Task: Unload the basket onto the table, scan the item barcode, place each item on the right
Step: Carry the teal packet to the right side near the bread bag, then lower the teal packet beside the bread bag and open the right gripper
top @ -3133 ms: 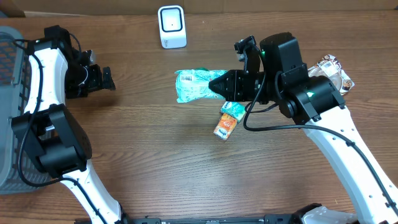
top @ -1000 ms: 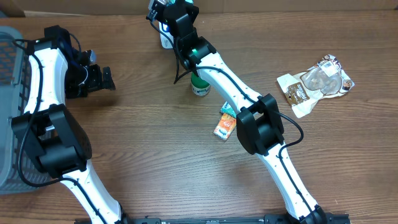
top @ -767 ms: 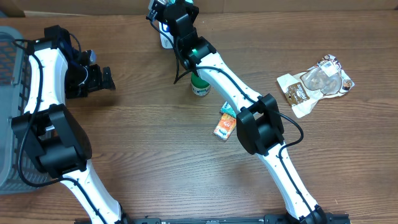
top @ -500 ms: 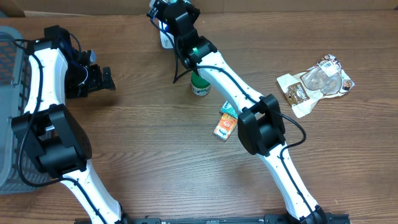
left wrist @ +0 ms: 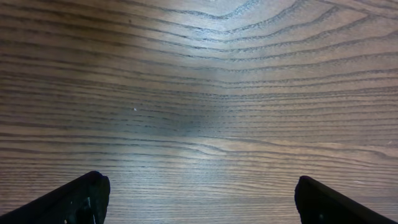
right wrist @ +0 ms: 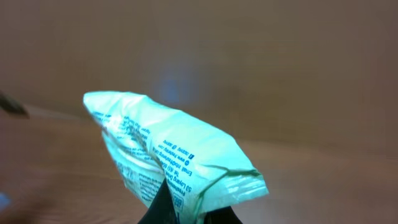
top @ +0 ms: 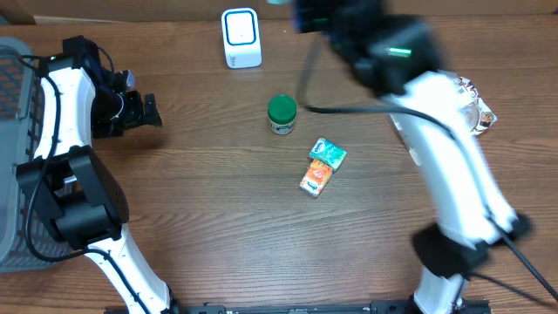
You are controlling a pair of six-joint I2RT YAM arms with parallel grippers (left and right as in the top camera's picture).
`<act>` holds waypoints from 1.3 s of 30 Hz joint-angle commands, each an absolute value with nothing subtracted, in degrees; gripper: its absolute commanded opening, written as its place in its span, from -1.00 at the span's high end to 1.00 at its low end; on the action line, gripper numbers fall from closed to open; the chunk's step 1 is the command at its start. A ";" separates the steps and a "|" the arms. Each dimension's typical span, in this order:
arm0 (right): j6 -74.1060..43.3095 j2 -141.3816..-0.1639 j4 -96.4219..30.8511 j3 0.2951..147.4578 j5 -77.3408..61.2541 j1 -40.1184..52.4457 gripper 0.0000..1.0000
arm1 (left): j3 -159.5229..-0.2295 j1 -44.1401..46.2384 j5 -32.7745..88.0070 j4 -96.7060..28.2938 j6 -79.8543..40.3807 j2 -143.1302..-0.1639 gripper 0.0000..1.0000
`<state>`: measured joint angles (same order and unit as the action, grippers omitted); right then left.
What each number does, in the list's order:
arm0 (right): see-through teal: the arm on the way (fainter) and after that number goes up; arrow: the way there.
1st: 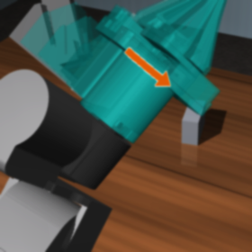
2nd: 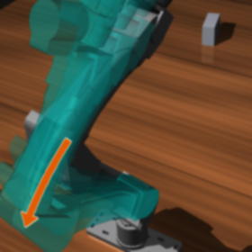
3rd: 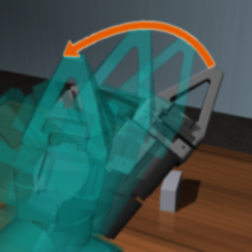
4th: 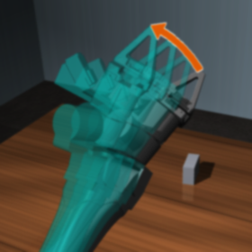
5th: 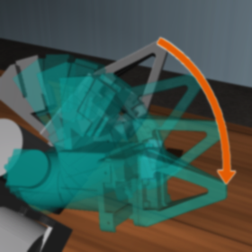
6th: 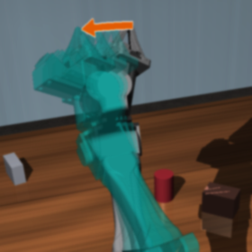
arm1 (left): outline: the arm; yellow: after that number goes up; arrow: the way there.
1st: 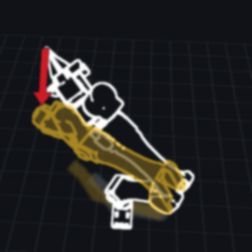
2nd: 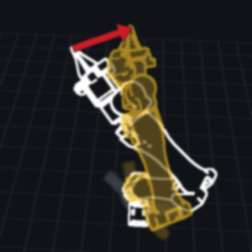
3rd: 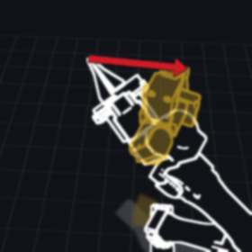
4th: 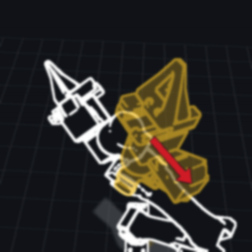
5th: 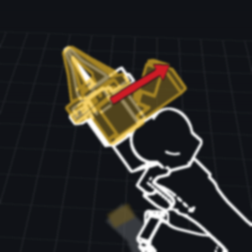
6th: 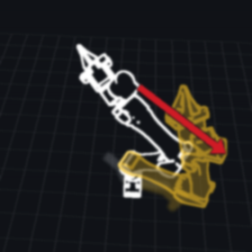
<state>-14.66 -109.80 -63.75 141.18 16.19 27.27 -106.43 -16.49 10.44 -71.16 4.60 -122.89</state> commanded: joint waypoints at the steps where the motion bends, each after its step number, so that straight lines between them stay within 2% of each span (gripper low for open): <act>1: -32.21 -105.91 -71.77 141.78 7.27 19.70 0.92 | -106.98 -16.43 10.46 -71.11 4.71 -122.13 -0.99; 8: -35.64 -106.89 -88.29 140.94 -6.52 4.82 0.92 | -106.98 -16.43 10.46 -71.11 4.71 -122.13 -0.99; 16: -35.62 -110.15 -93.38 135.28 -9.32 -2.90 0.92 | -106.98 -16.43 10.46 -71.11 4.71 -122.13 -0.99; 22: -35.59 -111.26 -89.60 124.53 -9.08 -3.95 0.92 | -106.98 -16.43 10.46 -71.11 4.71 -122.13 -0.99; 31: -35.64 -111.26 -76.62 106.52 -8.60 -7.46 0.92 | -106.98 -16.43 10.46 -71.13 4.71 -122.13 -0.99; 39: -36.03 -111.26 -73.08 102.35 -8.69 -15.97 0.92 | -106.98 -16.43 10.46 -71.11 4.71 -122.13 -0.99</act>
<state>-35.55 -112.05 -73.78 102.48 -8.62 -12.91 -106.45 -16.49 10.44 -71.13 4.60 -122.89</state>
